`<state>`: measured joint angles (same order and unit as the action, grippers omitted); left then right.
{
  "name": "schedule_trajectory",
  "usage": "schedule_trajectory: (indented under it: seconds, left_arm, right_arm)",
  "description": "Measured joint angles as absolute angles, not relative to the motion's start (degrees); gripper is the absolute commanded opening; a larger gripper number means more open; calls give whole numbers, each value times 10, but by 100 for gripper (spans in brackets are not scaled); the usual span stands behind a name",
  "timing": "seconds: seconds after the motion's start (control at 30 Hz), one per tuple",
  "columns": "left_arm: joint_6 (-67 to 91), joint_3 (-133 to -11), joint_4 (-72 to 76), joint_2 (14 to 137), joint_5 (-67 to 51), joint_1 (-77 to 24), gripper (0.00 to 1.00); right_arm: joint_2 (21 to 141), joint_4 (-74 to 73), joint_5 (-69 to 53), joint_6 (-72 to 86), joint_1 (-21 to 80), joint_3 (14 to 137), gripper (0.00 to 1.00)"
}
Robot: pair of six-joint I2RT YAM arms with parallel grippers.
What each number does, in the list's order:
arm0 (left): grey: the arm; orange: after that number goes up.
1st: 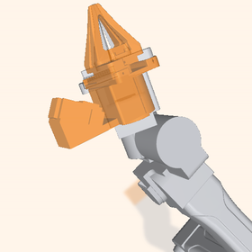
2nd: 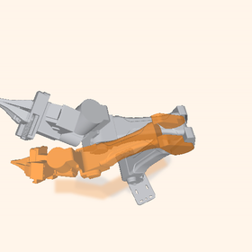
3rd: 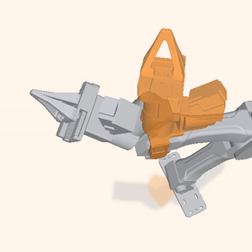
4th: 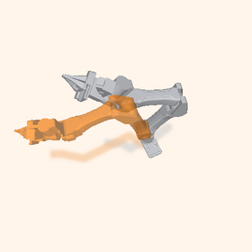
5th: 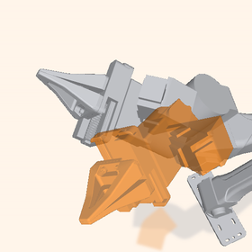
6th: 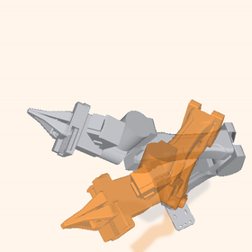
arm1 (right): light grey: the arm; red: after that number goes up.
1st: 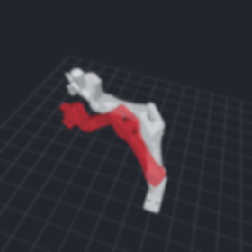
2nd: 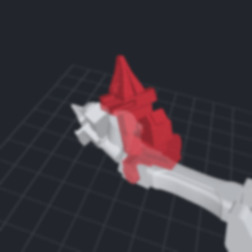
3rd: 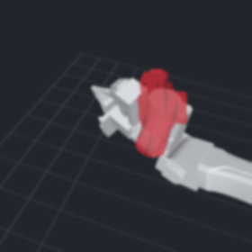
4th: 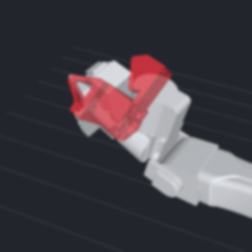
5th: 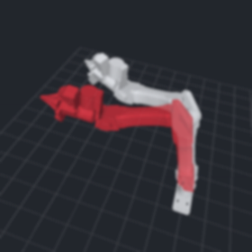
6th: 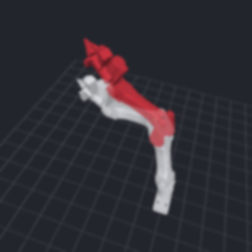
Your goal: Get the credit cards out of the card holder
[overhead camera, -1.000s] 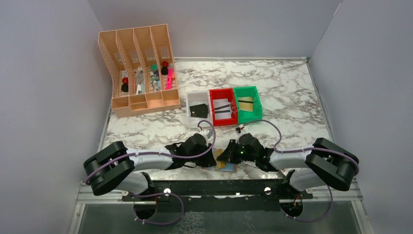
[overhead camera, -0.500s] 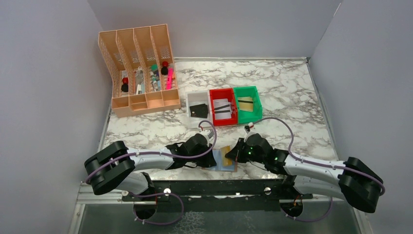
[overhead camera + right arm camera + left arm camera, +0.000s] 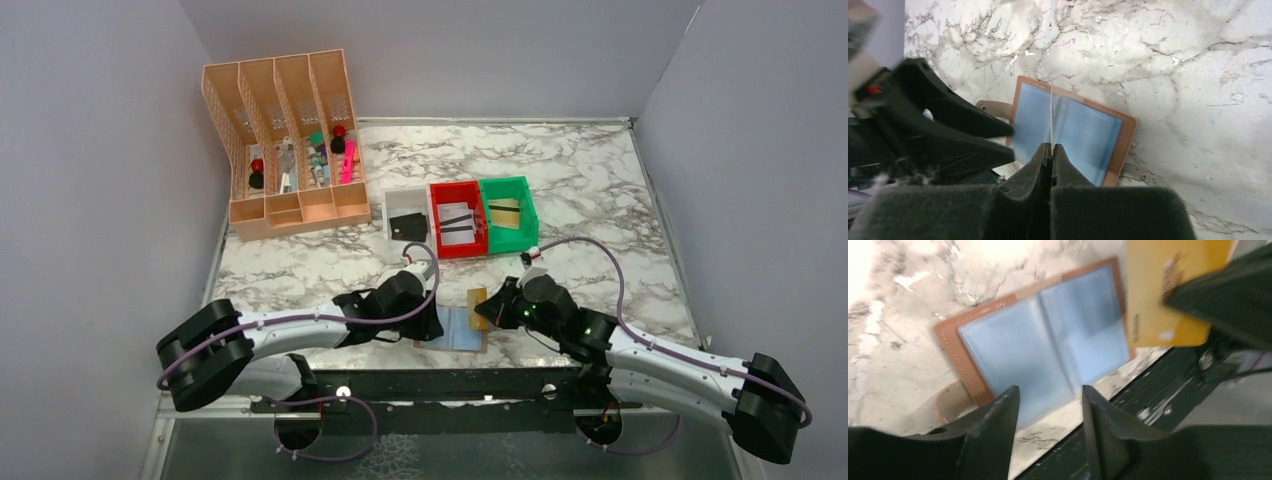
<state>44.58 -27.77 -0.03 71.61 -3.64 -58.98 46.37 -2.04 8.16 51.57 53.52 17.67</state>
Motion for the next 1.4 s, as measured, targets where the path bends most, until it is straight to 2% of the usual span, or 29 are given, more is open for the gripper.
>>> schedule_trajectory:
  seconds: [0.07, 0.23, 0.47, 0.57, 0.77, 1.1, 1.4]
  left_arm:
    - [434, -304, -44, 691, -14, -585, 81]
    - [416, -403, -163, 619, 46, -511, 98]
    - [332, -470, -281, 518, 90, -338, 99]
    - [306, -469, -305, 491, 103, -302, 99]
    - [281, -426, -331, 470, 129, -294, 99]
    - [266, -423, -339, 471, 137, -293, 99]
    - [265, -423, -340, 441, 146, -293, 99]
  right_arm:
    - [461, -29, 88, 510, 535, 178, 2]
    - [463, -40, 101, 502, 535, 187, 2]
    - [493, -39, 103, 478, 535, 227, 1]
    - [522, -39, 104, 458, 531, 256, 1]
    - [562, -39, 103, 413, 503, 308, 1]
    - [637, -27, 11, 343, 307, 378, 1]
    - [723, -32, -24, 268, 240, 515, 1]
